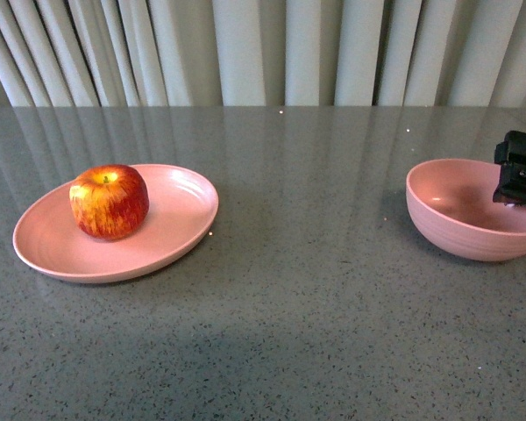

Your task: Move apple from plate to bowl

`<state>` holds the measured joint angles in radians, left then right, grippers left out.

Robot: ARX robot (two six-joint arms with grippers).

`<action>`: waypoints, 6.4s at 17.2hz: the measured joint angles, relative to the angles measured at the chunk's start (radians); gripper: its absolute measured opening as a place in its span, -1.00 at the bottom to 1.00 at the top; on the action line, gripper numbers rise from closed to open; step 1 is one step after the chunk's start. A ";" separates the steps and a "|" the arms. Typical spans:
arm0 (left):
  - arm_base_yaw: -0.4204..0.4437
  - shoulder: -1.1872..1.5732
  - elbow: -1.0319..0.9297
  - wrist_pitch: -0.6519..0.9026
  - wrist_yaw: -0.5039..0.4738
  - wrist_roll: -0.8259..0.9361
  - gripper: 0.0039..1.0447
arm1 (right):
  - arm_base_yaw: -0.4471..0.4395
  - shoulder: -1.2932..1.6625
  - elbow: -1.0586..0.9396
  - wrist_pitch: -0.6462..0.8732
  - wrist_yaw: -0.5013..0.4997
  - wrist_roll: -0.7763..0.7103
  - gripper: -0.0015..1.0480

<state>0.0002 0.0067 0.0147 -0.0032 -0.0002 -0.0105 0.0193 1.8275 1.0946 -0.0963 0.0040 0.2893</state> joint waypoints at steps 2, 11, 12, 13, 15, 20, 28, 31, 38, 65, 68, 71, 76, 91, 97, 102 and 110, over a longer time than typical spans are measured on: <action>0.000 0.000 0.000 0.000 0.000 0.000 0.88 | 0.009 0.006 0.000 0.002 -0.004 0.010 0.19; 0.000 0.000 0.000 0.000 0.000 0.000 0.88 | 0.020 -0.075 0.000 -0.003 -0.050 0.032 -0.95; 0.000 0.000 0.000 0.000 0.000 0.000 0.88 | 0.030 -0.108 0.005 -0.011 -0.055 0.032 -0.95; 0.000 0.000 0.000 0.000 0.000 0.000 0.88 | 0.047 -0.134 0.017 -0.021 -0.057 0.033 -0.95; 0.000 0.000 0.000 0.000 0.000 0.000 0.88 | 0.094 -0.159 0.042 -0.025 -0.057 0.033 -0.95; 0.000 0.000 0.000 0.000 0.000 0.000 0.88 | 0.318 -0.074 0.124 -0.031 -0.017 0.044 -0.95; 0.000 0.000 0.000 0.000 0.000 0.000 0.88 | 0.363 0.037 0.170 -0.038 0.005 0.060 -0.95; 0.000 0.000 0.000 0.000 0.000 0.000 0.88 | 0.387 0.117 0.209 -0.049 0.023 0.074 -0.95; 0.000 0.000 0.000 0.000 0.000 0.000 0.88 | 0.406 0.157 0.224 -0.060 0.045 0.089 -0.95; 0.000 0.000 0.000 0.000 0.000 0.000 0.88 | 0.194 -1.273 -0.793 0.343 0.188 -0.133 0.41; 0.000 0.000 0.000 0.000 0.000 0.000 0.88 | 0.026 -1.492 -0.953 0.255 0.038 -0.251 -0.22; 0.000 0.000 0.000 0.000 0.000 0.000 0.88 | -0.025 -1.587 -0.988 0.240 -0.004 -0.267 -0.75; 0.000 0.000 0.000 0.000 0.000 0.000 0.88 | -0.019 -1.648 -1.030 0.195 -0.004 -0.279 -0.97; 0.000 0.000 0.000 0.000 0.000 0.000 0.88 | -0.019 -1.823 -1.082 0.092 -0.004 -0.283 -0.97; 0.000 0.000 0.000 0.000 0.000 0.001 0.88 | -0.019 -1.823 -1.082 0.092 -0.004 -0.283 -0.22; 0.000 0.000 0.000 0.000 0.000 0.000 0.88 | -0.019 -1.823 -1.082 0.092 -0.004 -0.283 0.76; 0.000 0.000 0.000 0.000 0.000 0.000 0.88 | -0.019 -1.823 -1.082 0.092 -0.004 -0.283 0.87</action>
<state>-0.0002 0.0067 0.0147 -0.0032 -0.0002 -0.0101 -0.0002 0.0044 0.0128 -0.0048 -0.0002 0.0063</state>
